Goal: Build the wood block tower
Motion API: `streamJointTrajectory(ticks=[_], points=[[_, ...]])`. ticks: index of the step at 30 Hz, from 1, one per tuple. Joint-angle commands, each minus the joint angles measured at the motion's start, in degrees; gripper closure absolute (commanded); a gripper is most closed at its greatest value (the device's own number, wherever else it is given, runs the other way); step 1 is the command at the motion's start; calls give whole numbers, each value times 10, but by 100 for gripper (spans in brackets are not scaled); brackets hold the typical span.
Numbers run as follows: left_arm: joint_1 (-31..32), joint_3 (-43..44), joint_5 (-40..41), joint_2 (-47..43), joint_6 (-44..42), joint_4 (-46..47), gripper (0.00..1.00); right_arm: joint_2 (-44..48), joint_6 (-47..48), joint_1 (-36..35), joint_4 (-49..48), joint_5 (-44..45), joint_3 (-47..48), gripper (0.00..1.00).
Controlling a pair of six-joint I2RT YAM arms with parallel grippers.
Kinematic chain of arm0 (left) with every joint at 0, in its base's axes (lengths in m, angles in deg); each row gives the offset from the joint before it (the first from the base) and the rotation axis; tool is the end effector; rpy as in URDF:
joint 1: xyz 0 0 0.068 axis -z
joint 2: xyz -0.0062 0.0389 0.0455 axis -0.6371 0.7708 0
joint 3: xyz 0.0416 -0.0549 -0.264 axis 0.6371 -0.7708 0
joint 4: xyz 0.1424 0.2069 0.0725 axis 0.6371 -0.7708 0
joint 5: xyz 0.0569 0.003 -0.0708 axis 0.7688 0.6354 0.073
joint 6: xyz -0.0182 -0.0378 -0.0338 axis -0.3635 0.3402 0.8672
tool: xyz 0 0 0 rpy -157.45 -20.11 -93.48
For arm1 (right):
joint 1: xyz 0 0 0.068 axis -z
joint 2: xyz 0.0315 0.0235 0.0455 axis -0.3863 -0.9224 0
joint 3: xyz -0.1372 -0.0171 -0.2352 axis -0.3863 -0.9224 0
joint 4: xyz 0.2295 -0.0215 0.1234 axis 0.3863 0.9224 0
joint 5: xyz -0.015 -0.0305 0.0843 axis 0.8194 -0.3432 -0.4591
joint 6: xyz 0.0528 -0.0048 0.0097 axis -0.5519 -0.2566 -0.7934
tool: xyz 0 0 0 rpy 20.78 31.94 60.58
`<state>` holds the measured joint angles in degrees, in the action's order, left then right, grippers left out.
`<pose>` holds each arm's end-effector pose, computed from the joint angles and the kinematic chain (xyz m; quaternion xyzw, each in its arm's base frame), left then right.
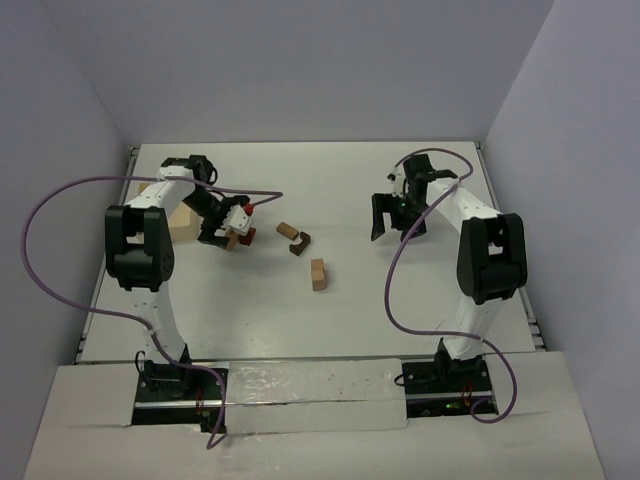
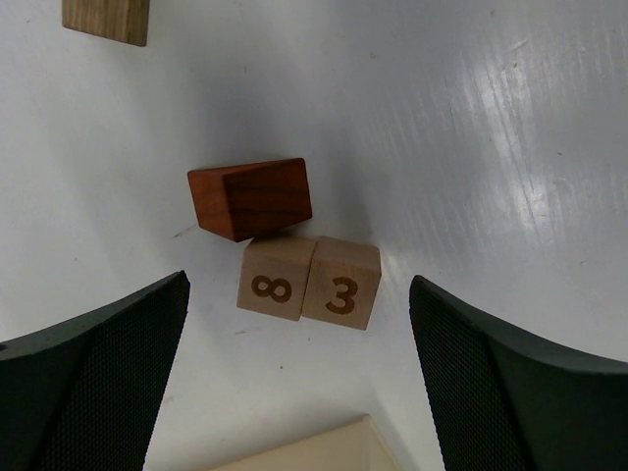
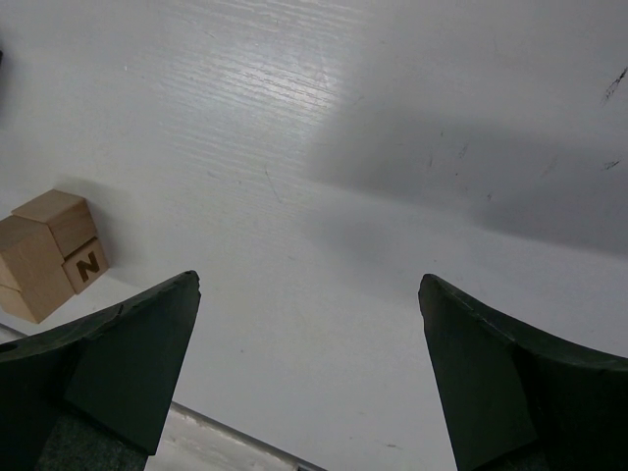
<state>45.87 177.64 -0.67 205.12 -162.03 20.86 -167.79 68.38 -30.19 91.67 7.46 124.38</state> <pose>0.3738 -0.0593 0.1996 0.8165 0.5145 -0.1774 0.1925 0.3600 0.0590 0.2047 -0.0694 0.9722 0.1777 0.1361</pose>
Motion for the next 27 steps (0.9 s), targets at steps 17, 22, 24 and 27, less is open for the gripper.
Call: streamJointTrajectory(ticks=[17,22,24,27], points=[[10,21,11,45,9,-7,3,-14,1,6,8,5,38,0],[11,14,10,45,15,0,6,-18,0,7,8,4,45,0],[10,11,13,46,14,0,7,-19,-1,7,8,4,45,0],[10,10,17,49,19,7,9,-21,0,7,9,4,46,0]])
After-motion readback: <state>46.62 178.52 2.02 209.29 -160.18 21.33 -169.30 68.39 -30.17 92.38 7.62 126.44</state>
